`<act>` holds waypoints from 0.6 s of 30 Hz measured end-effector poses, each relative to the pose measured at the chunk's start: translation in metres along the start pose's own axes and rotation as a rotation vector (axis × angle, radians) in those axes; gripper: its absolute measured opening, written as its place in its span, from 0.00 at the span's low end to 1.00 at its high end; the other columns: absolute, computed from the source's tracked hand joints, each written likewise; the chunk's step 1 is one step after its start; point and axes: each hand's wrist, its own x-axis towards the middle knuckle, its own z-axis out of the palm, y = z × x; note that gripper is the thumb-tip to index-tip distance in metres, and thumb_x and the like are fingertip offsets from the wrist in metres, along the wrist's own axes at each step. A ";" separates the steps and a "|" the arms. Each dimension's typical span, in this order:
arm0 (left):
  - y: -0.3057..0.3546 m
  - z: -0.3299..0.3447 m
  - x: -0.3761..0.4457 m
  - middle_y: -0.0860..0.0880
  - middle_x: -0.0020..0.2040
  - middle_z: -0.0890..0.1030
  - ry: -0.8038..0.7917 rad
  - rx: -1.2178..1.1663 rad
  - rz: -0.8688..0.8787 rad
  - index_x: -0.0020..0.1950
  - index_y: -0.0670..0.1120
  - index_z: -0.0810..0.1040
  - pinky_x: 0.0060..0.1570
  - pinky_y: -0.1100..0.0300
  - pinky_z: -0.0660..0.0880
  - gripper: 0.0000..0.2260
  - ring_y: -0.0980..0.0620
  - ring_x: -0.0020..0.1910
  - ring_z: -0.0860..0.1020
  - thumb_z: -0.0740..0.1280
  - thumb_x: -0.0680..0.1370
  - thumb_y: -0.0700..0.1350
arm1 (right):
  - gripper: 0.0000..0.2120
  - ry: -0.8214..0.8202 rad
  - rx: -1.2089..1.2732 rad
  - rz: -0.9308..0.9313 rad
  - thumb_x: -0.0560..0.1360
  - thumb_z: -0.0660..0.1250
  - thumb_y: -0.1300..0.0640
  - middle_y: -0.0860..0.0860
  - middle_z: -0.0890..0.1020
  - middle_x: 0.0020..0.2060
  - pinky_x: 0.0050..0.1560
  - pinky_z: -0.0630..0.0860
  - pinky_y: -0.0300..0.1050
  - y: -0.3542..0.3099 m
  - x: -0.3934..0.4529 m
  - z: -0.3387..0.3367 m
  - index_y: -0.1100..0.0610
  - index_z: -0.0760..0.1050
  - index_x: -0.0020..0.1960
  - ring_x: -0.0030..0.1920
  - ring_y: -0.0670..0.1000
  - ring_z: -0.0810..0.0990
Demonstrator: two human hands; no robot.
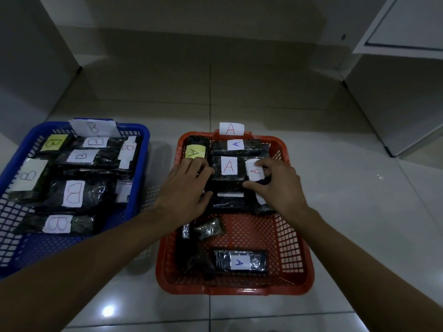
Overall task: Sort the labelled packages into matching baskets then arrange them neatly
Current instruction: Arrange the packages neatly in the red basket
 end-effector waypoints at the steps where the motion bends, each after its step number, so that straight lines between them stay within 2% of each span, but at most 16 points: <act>1: -0.001 0.000 0.000 0.46 0.63 0.71 0.001 -0.004 0.002 0.65 0.46 0.71 0.62 0.49 0.69 0.22 0.46 0.62 0.67 0.68 0.73 0.52 | 0.28 -0.013 0.014 -0.004 0.67 0.79 0.49 0.50 0.81 0.57 0.45 0.68 0.27 0.001 0.000 0.000 0.51 0.75 0.65 0.50 0.44 0.78; 3: -0.003 -0.001 -0.001 0.46 0.63 0.71 -0.001 -0.012 0.007 0.65 0.46 0.71 0.61 0.50 0.70 0.22 0.46 0.62 0.68 0.68 0.73 0.51 | 0.30 -0.045 0.016 -0.019 0.67 0.79 0.50 0.50 0.81 0.58 0.45 0.66 0.25 0.002 -0.003 -0.002 0.52 0.75 0.66 0.50 0.42 0.76; 6: -0.008 -0.002 -0.005 0.46 0.64 0.70 -0.002 -0.036 -0.003 0.66 0.46 0.70 0.61 0.49 0.69 0.23 0.45 0.64 0.67 0.69 0.73 0.51 | 0.30 -0.039 -0.072 -0.053 0.69 0.78 0.51 0.50 0.77 0.62 0.56 0.70 0.36 -0.001 -0.008 -0.008 0.50 0.72 0.68 0.56 0.45 0.75; 9: -0.010 -0.004 -0.013 0.46 0.64 0.68 0.018 -0.080 -0.048 0.64 0.46 0.70 0.63 0.48 0.67 0.22 0.46 0.64 0.66 0.69 0.73 0.50 | 0.22 0.000 -0.080 -0.182 0.71 0.75 0.50 0.43 0.74 0.57 0.55 0.72 0.39 -0.017 -0.019 -0.014 0.49 0.74 0.63 0.53 0.42 0.74; 12: -0.014 -0.010 -0.021 0.46 0.63 0.68 0.044 -0.151 -0.094 0.60 0.45 0.70 0.60 0.50 0.70 0.18 0.47 0.60 0.67 0.68 0.73 0.45 | 0.16 -0.258 -0.083 -0.321 0.72 0.73 0.46 0.40 0.78 0.48 0.47 0.74 0.39 -0.038 -0.036 -0.004 0.46 0.76 0.57 0.45 0.39 0.76; 14: -0.019 -0.012 -0.028 0.46 0.62 0.67 0.050 -0.201 -0.118 0.59 0.45 0.69 0.58 0.50 0.71 0.16 0.47 0.59 0.67 0.66 0.73 0.42 | 0.20 -0.425 -0.205 -0.377 0.71 0.73 0.42 0.41 0.78 0.53 0.50 0.77 0.43 -0.045 -0.047 0.013 0.44 0.74 0.60 0.50 0.42 0.77; 16: -0.025 -0.012 -0.035 0.47 0.62 0.67 0.038 -0.266 -0.139 0.60 0.45 0.69 0.58 0.52 0.72 0.16 0.48 0.59 0.68 0.66 0.73 0.39 | 0.27 -0.518 -0.350 -0.420 0.70 0.73 0.40 0.42 0.75 0.60 0.55 0.76 0.46 -0.045 -0.053 0.031 0.44 0.71 0.67 0.58 0.46 0.76; 18: -0.030 -0.012 -0.041 0.48 0.62 0.67 0.012 -0.310 -0.145 0.61 0.46 0.69 0.59 0.54 0.72 0.17 0.50 0.60 0.68 0.65 0.74 0.39 | 0.33 -0.568 -0.422 -0.425 0.69 0.74 0.42 0.44 0.71 0.65 0.56 0.76 0.47 -0.041 -0.054 0.043 0.45 0.68 0.71 0.62 0.48 0.74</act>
